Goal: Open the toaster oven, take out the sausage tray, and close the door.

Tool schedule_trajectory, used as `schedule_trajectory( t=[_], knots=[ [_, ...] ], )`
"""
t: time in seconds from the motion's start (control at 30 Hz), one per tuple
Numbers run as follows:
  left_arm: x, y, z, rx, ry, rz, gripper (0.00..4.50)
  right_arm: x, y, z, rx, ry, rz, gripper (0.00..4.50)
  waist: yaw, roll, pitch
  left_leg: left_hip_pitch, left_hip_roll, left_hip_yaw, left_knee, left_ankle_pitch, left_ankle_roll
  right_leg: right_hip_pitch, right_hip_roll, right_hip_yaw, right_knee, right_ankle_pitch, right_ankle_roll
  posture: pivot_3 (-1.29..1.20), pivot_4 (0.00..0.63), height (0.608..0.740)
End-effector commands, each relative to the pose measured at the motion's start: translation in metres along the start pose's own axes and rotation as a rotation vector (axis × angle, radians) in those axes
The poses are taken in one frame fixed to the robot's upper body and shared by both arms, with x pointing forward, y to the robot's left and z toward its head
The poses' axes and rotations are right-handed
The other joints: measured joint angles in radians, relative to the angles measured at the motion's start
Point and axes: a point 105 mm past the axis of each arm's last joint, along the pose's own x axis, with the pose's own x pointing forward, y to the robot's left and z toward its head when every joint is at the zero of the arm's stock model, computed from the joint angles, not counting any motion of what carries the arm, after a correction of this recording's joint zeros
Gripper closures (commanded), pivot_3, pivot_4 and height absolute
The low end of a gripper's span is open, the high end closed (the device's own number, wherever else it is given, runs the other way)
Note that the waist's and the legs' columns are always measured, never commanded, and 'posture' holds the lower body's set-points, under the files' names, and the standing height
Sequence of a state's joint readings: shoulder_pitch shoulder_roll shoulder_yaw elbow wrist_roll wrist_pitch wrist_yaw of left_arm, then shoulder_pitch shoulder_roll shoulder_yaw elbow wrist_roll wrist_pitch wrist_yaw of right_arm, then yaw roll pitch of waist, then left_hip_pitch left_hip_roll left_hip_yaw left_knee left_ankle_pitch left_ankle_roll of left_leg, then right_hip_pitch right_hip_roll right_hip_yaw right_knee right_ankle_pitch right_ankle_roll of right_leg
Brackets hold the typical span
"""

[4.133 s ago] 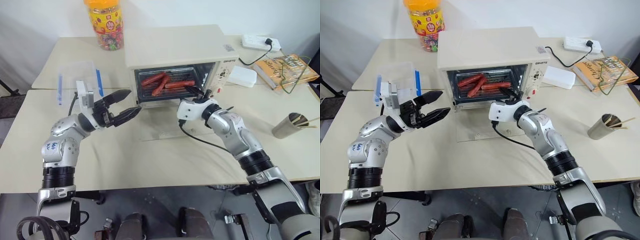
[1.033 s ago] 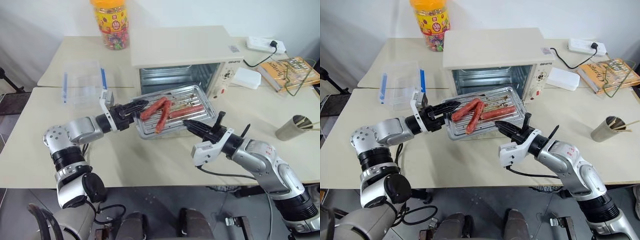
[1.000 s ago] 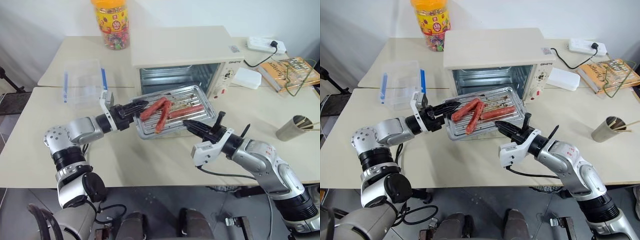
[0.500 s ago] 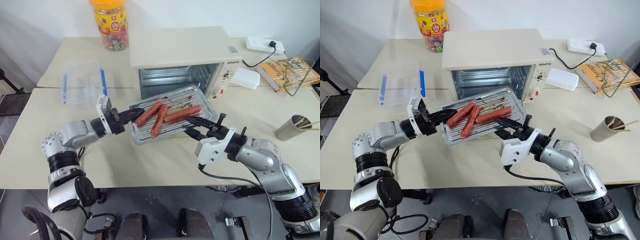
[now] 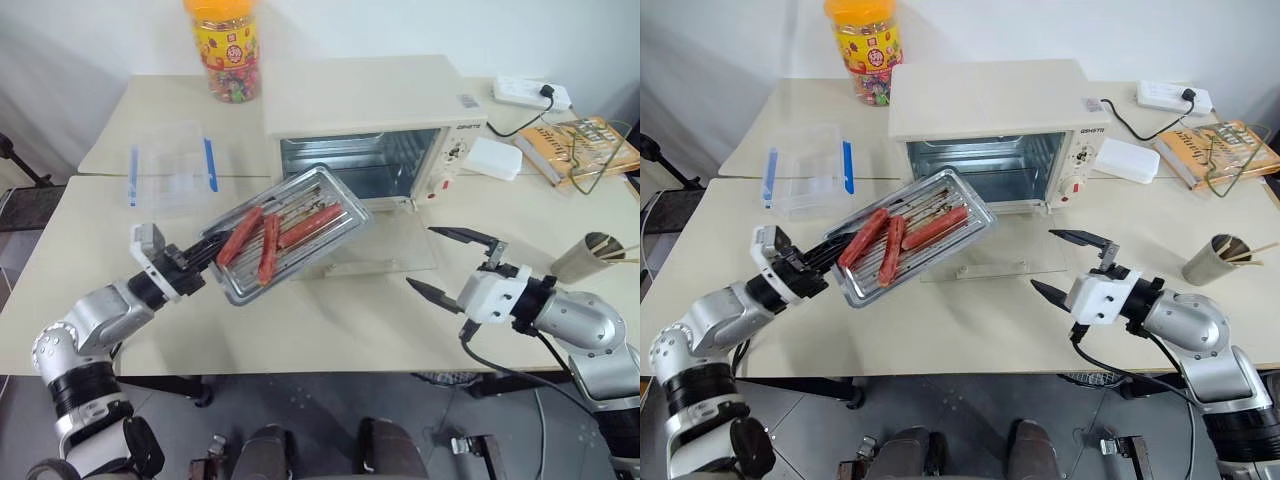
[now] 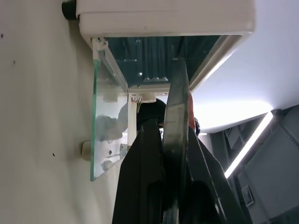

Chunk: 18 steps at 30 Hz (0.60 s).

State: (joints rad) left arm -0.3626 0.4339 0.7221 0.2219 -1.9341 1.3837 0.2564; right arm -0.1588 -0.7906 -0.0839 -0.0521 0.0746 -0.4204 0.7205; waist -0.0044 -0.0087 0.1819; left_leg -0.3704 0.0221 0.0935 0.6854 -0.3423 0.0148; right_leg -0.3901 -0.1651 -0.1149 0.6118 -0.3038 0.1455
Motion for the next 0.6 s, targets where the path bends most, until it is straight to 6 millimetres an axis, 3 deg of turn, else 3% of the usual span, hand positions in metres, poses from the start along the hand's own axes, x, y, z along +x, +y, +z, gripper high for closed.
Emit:
schedule_trajectory(
  t=[0.03,0.1,0.23,0.5,0.6],
  knots=[
    [-0.032,-0.022,0.004,0.111,-0.139,-0.063,4.5,-0.019,-0.011,-0.037,0.288,0.097,-0.08,0.19,-0.005,0.0,0.0,0.0,0.001,0.001,-0.001,0.0,0.0,0.0,0.0,0.001,-0.001,0.0,0.0,0.0,0.15,0.74],
    [-0.045,-0.023,0.001,0.134,-0.198,-0.052,4.5,-0.024,-0.005,-0.053,0.357,0.125,-0.054,0.61,-0.002,0.0,0.0,0.001,0.002,0.001,-0.001,0.0,0.0,0.0,0.001,0.0,-0.001,0.0,0.0,0.0,0.15,0.74],
    [-0.068,-0.017,0.0,0.127,-0.358,-0.014,4.5,-0.026,0.007,-0.076,0.507,0.158,0.029,1.88,0.004,0.0,0.0,0.002,0.004,0.002,0.0,0.0,0.0,0.001,0.0,0.002,0.0,0.0,-0.001,0.0,0.15,0.74],
    [-0.082,-0.011,-0.007,0.041,-0.647,0.027,4.5,0.004,0.016,-0.09,0.629,0.15,0.145,4.46,0.004,0.0,0.0,0.001,0.005,0.002,0.001,-0.001,0.0,0.001,0.0,0.002,-0.001,0.0,-0.002,0.0,0.15,0.74],
    [-0.083,-0.009,-0.005,-0.01,-0.733,0.047,4.5,0.015,0.014,-0.093,0.66,0.131,0.133,4.46,0.005,-0.001,0.0,0.001,0.004,0.002,0.002,-0.001,0.0,0.001,0.001,0.001,-0.001,0.0,-0.002,0.0,0.15,0.74]
  ],
)
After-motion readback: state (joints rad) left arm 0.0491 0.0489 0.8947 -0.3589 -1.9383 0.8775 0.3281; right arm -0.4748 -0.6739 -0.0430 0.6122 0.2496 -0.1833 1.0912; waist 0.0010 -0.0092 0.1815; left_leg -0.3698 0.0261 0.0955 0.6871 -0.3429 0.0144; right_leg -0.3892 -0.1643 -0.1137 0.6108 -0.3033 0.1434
